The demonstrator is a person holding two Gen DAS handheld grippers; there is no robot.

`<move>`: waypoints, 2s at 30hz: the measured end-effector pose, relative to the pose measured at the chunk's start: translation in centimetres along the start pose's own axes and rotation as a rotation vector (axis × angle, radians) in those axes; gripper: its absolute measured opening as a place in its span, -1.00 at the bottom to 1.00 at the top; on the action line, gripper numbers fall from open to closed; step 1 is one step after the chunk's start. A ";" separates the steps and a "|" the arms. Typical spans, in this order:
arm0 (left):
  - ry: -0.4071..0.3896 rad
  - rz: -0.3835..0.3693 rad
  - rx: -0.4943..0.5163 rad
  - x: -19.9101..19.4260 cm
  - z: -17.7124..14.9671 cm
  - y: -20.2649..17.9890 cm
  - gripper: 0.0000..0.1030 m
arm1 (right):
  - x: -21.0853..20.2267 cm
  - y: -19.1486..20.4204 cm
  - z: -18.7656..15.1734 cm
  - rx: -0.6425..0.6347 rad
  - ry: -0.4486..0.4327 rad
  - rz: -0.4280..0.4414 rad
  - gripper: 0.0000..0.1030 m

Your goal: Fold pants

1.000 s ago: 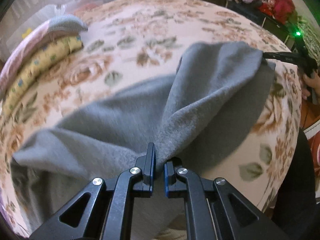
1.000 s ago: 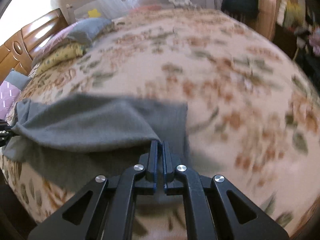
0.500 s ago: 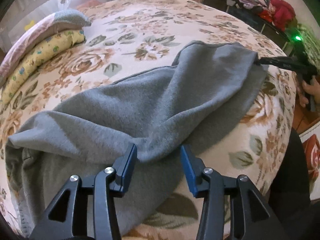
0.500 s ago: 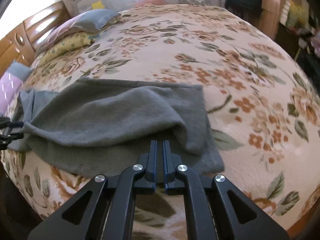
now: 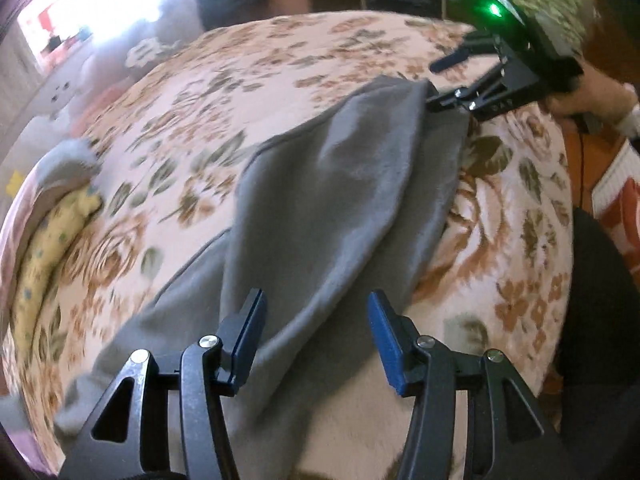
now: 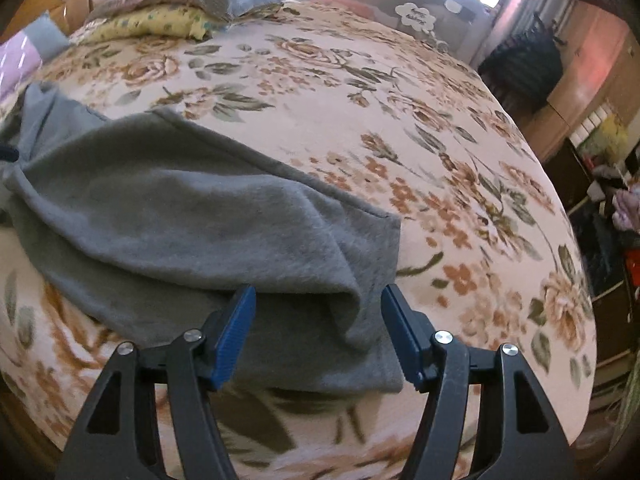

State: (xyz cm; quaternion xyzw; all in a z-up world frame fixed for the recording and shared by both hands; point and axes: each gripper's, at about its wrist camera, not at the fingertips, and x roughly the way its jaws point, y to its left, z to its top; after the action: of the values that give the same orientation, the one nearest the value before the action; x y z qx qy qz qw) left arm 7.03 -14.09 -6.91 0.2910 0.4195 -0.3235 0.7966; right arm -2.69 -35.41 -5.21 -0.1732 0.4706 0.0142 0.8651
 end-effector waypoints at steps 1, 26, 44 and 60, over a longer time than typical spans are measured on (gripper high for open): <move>0.014 -0.002 0.021 0.8 0.3 -0.1 0.03 | 0.3 -0.1 0.0 -0.011 0.005 -0.010 0.28; 0.134 -0.173 -0.113 2.7 -2.2 1.5 -0.82 | 1.5 0.1 -2.3 -0.079 0.185 0.112 -0.49; 0.035 0.010 -0.457 -7.0 -13.2 14.3 -0.65 | -4.7 13.4 7.6 -0.053 -0.048 0.479 -0.01; 0.024 0.097 -0.799 -9.3 -22.7 28.4 -0.40 | -2.9 27.7 16.4 -0.193 -0.054 0.640 -0.01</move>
State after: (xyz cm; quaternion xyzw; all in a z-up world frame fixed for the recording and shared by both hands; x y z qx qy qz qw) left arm 13.64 22.75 -4.30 -0.0184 0.5074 -0.0935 0.8564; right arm 3.70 -3.83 -2.61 -0.0974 0.4745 0.3342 0.8085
